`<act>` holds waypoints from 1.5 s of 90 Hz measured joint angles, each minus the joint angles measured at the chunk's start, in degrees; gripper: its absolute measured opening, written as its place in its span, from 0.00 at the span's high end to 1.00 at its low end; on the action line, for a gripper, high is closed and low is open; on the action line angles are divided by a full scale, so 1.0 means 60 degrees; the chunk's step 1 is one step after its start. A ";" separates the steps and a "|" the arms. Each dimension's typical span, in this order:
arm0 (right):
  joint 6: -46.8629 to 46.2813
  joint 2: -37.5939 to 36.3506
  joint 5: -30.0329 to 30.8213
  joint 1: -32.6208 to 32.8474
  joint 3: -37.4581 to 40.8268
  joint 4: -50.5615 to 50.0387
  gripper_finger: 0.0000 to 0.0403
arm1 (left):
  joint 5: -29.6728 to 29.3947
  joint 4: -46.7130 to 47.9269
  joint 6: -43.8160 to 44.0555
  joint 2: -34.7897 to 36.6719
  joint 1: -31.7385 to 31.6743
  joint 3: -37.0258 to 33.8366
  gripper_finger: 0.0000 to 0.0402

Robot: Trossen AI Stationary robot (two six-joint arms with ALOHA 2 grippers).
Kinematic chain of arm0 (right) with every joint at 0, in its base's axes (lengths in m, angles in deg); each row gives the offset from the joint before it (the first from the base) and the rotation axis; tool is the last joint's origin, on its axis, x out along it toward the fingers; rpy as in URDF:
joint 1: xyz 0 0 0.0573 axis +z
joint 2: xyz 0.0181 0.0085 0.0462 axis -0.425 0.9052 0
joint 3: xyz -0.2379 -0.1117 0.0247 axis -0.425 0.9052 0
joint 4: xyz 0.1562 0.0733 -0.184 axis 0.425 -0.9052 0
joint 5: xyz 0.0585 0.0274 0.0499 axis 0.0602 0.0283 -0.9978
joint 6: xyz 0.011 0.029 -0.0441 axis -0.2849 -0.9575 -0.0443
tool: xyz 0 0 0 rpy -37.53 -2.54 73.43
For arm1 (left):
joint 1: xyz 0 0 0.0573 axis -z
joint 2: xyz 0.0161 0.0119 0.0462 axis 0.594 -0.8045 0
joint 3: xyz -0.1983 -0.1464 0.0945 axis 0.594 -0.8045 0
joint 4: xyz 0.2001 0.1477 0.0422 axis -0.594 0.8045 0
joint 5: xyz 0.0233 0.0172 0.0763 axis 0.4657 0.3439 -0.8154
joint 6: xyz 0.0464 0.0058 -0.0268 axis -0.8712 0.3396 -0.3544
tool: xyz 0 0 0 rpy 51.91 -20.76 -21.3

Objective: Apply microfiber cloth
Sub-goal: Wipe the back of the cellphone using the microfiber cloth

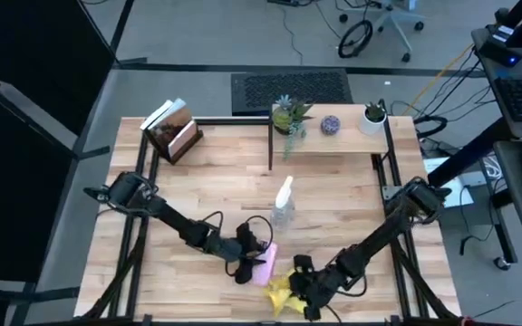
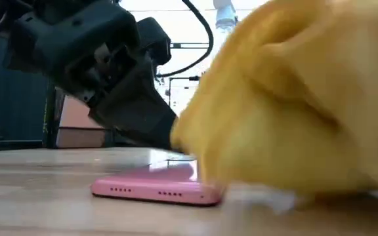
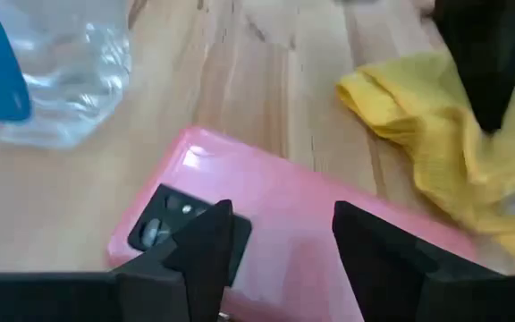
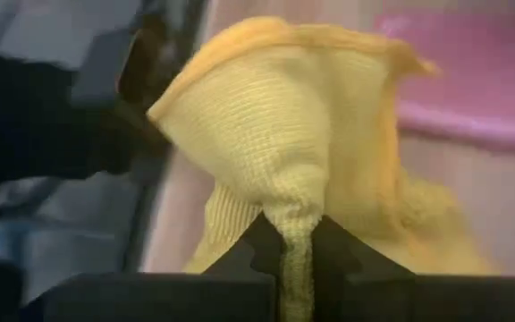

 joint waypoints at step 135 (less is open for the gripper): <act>0.1464 0.1283 0.3280 -0.2237 -0.0151 0.1196 0.99 | 0.0922 -0.1946 0.1239 -0.1949 0.1016 0.0093 0.55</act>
